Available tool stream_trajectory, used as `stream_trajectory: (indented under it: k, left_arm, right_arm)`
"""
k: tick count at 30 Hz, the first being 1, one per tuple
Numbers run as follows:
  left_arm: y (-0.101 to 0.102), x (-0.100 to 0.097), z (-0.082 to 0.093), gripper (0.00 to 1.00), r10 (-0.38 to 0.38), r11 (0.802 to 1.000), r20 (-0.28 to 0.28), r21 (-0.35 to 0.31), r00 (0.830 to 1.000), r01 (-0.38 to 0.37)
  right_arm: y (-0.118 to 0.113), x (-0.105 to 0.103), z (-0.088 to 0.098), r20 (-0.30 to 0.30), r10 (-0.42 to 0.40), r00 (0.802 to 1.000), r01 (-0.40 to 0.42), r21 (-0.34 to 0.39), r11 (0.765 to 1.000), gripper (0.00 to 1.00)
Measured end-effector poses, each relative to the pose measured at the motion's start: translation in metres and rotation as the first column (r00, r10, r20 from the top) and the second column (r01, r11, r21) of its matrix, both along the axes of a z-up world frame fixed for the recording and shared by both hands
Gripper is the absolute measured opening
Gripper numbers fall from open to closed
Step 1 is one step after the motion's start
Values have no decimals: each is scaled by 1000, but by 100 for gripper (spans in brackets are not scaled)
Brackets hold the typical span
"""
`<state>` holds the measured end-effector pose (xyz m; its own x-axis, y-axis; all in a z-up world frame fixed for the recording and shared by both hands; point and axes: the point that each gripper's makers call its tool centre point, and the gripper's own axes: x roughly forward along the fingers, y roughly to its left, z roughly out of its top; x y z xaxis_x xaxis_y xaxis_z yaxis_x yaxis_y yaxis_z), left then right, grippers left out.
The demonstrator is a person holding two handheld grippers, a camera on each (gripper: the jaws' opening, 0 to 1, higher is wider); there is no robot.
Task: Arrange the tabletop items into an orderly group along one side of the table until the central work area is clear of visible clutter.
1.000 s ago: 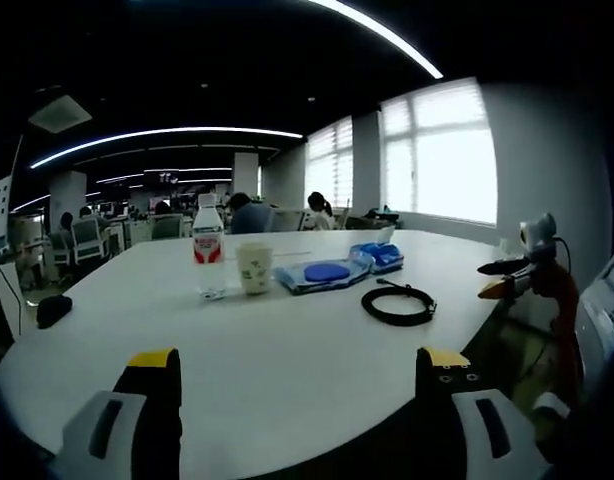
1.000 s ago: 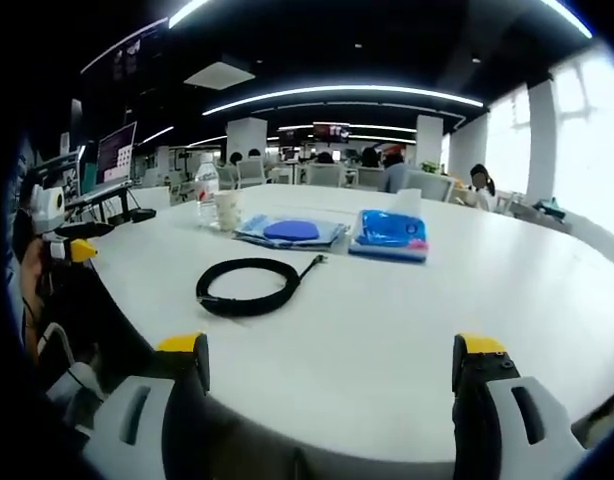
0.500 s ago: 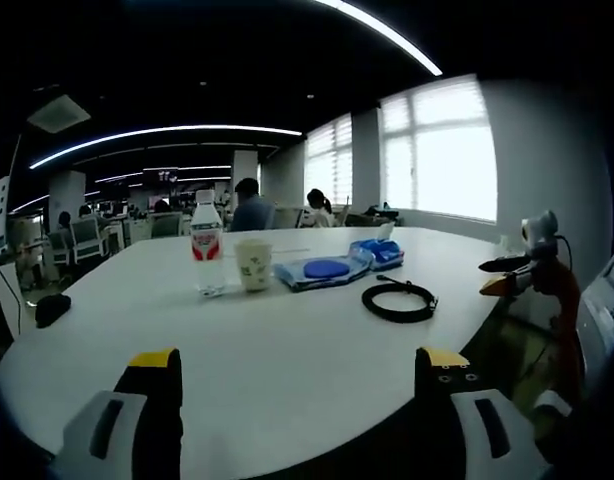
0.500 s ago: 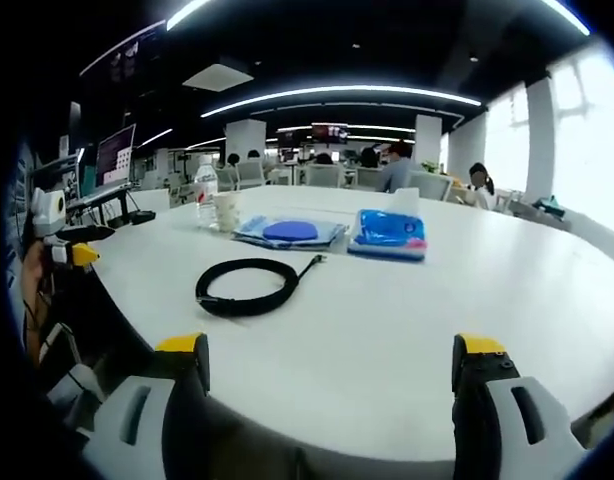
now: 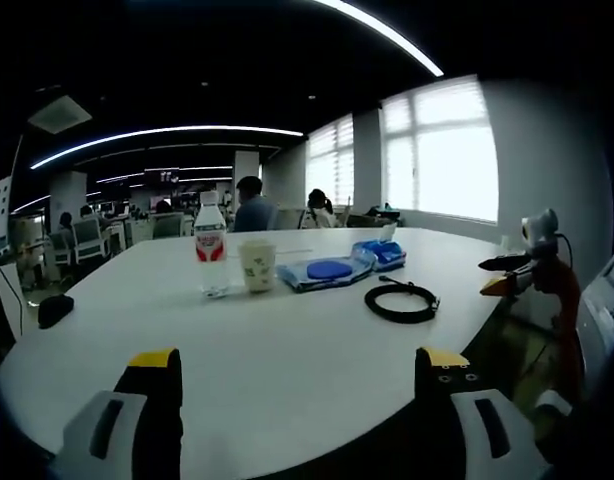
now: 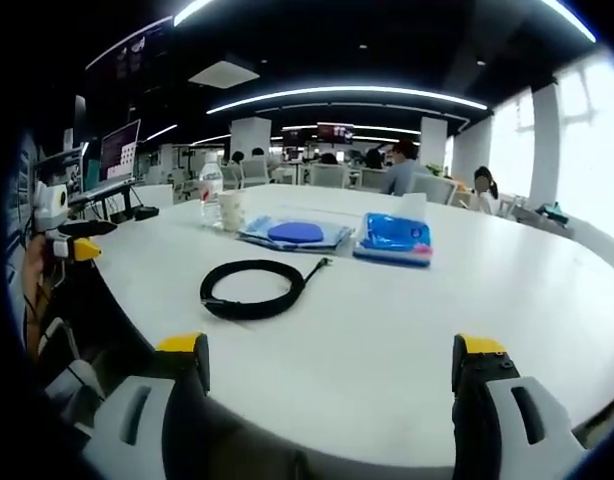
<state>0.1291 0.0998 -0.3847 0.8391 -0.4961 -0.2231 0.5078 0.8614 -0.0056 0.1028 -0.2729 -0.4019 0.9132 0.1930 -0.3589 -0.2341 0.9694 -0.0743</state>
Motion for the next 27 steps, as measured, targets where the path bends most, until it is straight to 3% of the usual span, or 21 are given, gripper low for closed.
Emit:
stream_trajectory:
  k: [13,27]
  left_arm:
    - [-2,0,-3,96,-7,999,-7,35,1000,7]
    - [1,4,-2,96,-12,1000,-1,13,1000,12]
  right_arm:
    - [0,3,-2,-17,2,1000,-2,-26,1000,98]
    - [7,5,-1,-22,-8,1000,7,-34,999,98]
